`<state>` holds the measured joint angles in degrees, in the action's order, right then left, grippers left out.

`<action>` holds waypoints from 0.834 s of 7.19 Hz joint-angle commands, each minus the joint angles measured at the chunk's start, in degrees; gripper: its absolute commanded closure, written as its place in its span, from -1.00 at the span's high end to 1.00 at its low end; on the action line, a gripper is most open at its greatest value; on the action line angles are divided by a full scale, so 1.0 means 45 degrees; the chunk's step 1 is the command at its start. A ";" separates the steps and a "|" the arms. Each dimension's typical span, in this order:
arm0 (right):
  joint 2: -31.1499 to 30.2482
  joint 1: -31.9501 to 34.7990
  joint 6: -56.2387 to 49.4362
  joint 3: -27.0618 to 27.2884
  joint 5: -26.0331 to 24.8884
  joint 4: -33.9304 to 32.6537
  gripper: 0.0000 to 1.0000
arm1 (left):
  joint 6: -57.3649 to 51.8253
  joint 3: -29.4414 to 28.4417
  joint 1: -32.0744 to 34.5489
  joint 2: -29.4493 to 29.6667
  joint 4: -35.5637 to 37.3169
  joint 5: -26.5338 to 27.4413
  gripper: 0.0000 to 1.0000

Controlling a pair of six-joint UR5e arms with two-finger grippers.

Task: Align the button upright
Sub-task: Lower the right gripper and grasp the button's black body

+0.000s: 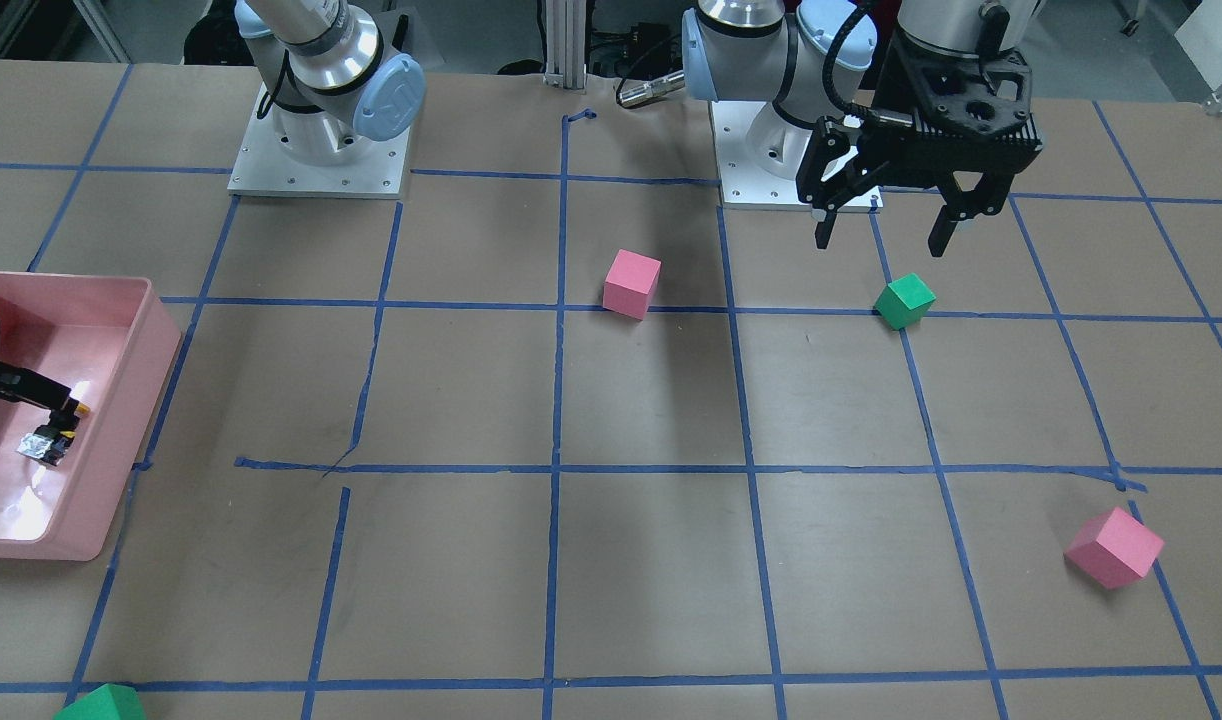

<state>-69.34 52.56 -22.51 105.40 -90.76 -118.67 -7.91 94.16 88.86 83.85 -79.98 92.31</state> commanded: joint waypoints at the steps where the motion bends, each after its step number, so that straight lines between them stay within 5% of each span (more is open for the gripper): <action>1: 0.0407 0.0018 -0.0404 0.0055 0.0576 -0.0132 1.00 | 0.0000 -0.0006 0.0000 0.0000 0.0000 -0.0005 1.00; 5: 0.0819 -0.0001 -0.0369 0.0231 0.0345 -0.0288 0.91 | 0.0000 -0.0005 0.0000 0.0000 0.0000 -0.0005 1.00; 6: 0.0820 -0.0001 -0.0272 0.0231 0.0306 -0.0288 0.15 | 0.0000 -0.0005 0.0000 0.0000 0.0000 -0.0005 1.00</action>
<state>-65.93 52.57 -24.16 106.40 -89.20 -119.87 -7.91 94.13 88.86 83.85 -79.98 92.29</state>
